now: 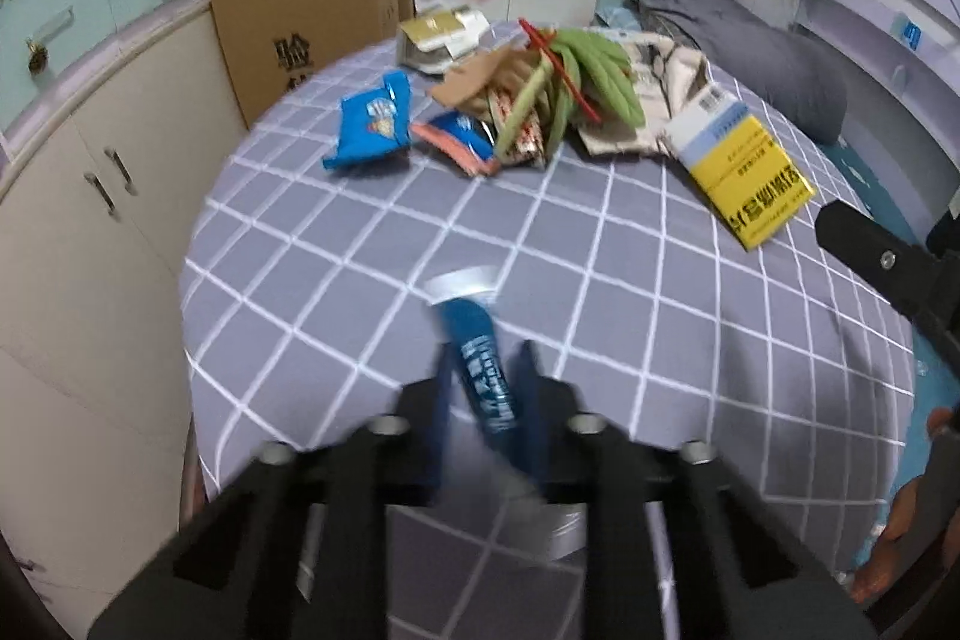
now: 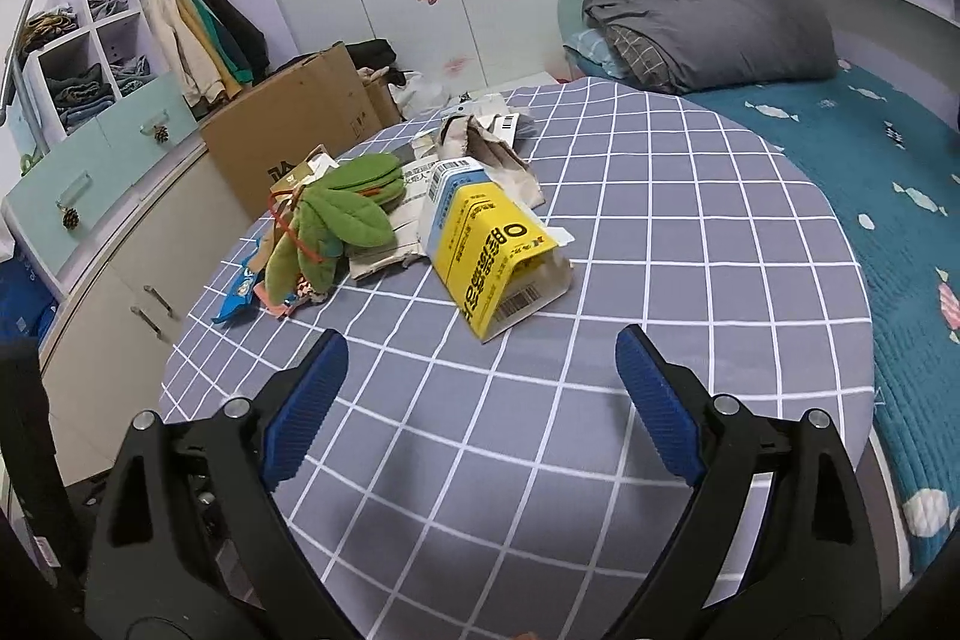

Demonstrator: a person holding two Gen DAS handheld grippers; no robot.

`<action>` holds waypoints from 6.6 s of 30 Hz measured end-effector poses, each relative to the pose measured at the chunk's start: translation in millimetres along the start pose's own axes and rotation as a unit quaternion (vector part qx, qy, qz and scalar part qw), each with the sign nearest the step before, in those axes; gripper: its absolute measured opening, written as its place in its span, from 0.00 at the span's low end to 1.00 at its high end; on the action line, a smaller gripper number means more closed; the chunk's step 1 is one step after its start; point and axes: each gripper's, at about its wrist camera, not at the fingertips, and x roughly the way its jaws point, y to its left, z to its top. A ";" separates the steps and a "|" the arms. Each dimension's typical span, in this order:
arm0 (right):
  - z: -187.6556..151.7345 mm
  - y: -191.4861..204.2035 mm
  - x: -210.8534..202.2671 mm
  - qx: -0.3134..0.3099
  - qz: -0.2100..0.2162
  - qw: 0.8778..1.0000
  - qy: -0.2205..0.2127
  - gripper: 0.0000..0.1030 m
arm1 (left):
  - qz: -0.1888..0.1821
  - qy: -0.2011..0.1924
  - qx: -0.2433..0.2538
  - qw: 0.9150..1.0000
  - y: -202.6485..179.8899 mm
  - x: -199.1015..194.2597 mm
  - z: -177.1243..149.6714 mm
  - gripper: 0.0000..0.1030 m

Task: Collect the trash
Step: 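Grasp the blue tube with the left gripper while the right grasps the yellow carton, then carry the blue tube and yellow carton to the wastebasket and release both, then swing both tools back toward the table, then grasp the tan cloth with the left gripper while the right grasps the green leaf toy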

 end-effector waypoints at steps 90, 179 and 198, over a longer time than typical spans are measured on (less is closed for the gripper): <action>-96.4 382.5 206.0 -0.222 0.156 0.957 0.106 0.51 | 0.038 0.006 -0.342 0.939 416.4 97.7 -14.1 0.75; 69.0 94.2 110.0 -0.095 0.050 0.994 0.034 0.64 | 0.018 -0.024 -0.114 0.993 103.1 29.4 94.7 0.79; 101.6 66.7 89.8 -0.070 0.089 0.993 -0.033 0.09 | -0.001 -0.018 -0.086 0.996 77.0 55.1 113.1 0.79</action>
